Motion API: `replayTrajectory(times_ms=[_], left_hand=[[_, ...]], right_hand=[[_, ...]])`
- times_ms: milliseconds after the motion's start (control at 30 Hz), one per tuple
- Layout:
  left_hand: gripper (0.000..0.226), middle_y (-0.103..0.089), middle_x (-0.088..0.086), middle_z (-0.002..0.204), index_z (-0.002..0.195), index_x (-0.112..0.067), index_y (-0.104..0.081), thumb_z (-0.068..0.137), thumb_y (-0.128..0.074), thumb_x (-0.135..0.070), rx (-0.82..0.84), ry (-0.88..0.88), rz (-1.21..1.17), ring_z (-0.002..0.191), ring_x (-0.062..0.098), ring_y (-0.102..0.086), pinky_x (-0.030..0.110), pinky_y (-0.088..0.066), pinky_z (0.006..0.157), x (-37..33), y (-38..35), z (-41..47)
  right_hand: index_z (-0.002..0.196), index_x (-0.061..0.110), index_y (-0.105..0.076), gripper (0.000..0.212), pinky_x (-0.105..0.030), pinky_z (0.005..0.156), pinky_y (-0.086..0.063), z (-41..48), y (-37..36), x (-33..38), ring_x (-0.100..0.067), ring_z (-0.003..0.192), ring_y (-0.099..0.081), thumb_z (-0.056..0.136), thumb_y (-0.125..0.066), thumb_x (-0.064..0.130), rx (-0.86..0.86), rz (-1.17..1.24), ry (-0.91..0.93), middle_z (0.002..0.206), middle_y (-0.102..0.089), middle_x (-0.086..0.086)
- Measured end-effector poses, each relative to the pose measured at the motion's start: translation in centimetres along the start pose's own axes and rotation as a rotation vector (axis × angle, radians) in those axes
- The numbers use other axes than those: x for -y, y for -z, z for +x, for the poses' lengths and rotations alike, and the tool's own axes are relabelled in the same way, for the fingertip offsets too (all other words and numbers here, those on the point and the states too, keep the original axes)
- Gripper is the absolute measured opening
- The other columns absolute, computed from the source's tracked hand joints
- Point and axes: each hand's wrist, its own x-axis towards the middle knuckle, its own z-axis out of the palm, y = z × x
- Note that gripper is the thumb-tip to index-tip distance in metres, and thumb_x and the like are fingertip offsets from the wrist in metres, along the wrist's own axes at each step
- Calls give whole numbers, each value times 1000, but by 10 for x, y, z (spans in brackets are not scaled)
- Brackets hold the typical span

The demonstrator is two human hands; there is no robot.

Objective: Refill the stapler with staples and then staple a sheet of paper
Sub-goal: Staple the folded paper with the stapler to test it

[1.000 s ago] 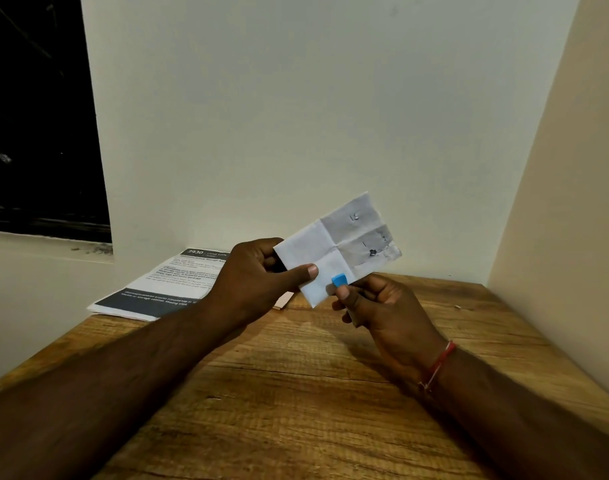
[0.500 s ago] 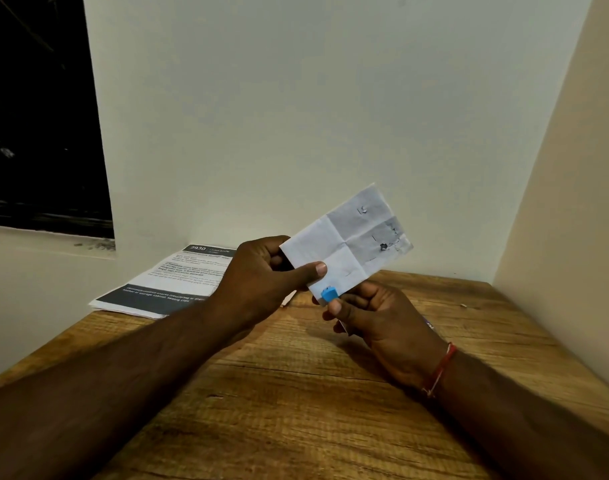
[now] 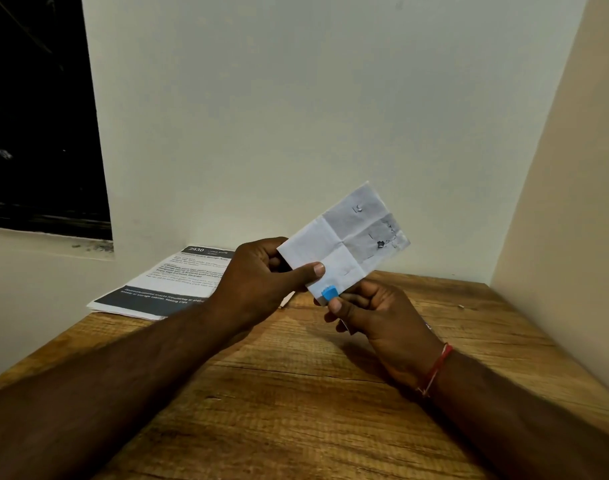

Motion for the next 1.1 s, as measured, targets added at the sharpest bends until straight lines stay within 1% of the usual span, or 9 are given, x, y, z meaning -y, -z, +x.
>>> replayTrajectory(times_ms=[200,333,500,633,767,833,900,1033,1100], left_hand=[[46,-89,1,116,130,-17,-82,88,-96,-33,20,3,26,108,23,-86,57,-71,95,3,2,1],[54,-88,0,116,128,-21,-83,82,-99,-46,31,-4,45,108,23,-86,58,-71,94,4,3,1],[42,-89,-1,110,124,-20,-84,87,-97,-34,13,-1,93,102,18,-87,55,-72,91,3,3,1],[36,-89,2,108,123,-15,-84,89,-96,-23,-18,-2,44,102,20,-87,52,-73,90,3,5,2],[33,-89,7,108,123,-11,-81,92,-92,-15,-63,17,-35,102,23,-87,46,-73,88,4,8,6],[35,-89,7,109,126,-11,-78,94,-91,-12,-70,34,-85,102,23,-87,39,-73,83,3,9,7],[41,-89,8,112,132,-12,-74,95,-90,-10,-58,48,-115,104,24,-87,35,-71,79,2,7,5],[58,-88,10,116,145,-22,-66,94,-90,-7,-51,71,-144,104,27,-87,36,-71,77,0,4,4],[68,-86,11,121,151,-29,-63,93,-90,-6,-33,82,-170,106,29,-87,44,-72,82,0,4,2]], right_hand=[[122,15,-80,23,-17,64,-56,2,1,1,-3,73,-73,98,-77,16,-37,-95,27,92,-85,3],[120,16,-81,23,-17,62,-55,1,0,3,-5,75,-75,97,-79,16,-63,-139,25,95,-86,1],[121,18,-81,24,-19,63,-57,2,-2,3,-7,75,-76,97,-81,18,-107,-166,11,96,-86,-1],[119,22,-82,25,-21,69,-60,-1,-1,3,-5,80,-74,94,-84,26,-13,-160,-31,101,-86,2],[112,34,-84,25,-25,79,-62,-1,6,2,-2,91,-77,88,-91,31,53,-445,-2,105,-83,14],[115,40,-83,33,-17,86,-56,-2,6,0,6,101,-72,84,-93,41,129,-709,17,108,-80,21],[119,39,-81,37,-11,84,-47,-3,5,0,8,106,-66,84,-92,44,195,-826,19,114,-75,22],[129,41,-76,46,-9,83,-44,-8,1,10,10,101,-60,86,-90,47,204,-815,-41,108,-67,29],[128,38,-77,45,-21,89,-56,-8,0,9,5,93,-69,86,-91,45,135,-582,-97,109,-75,24]])
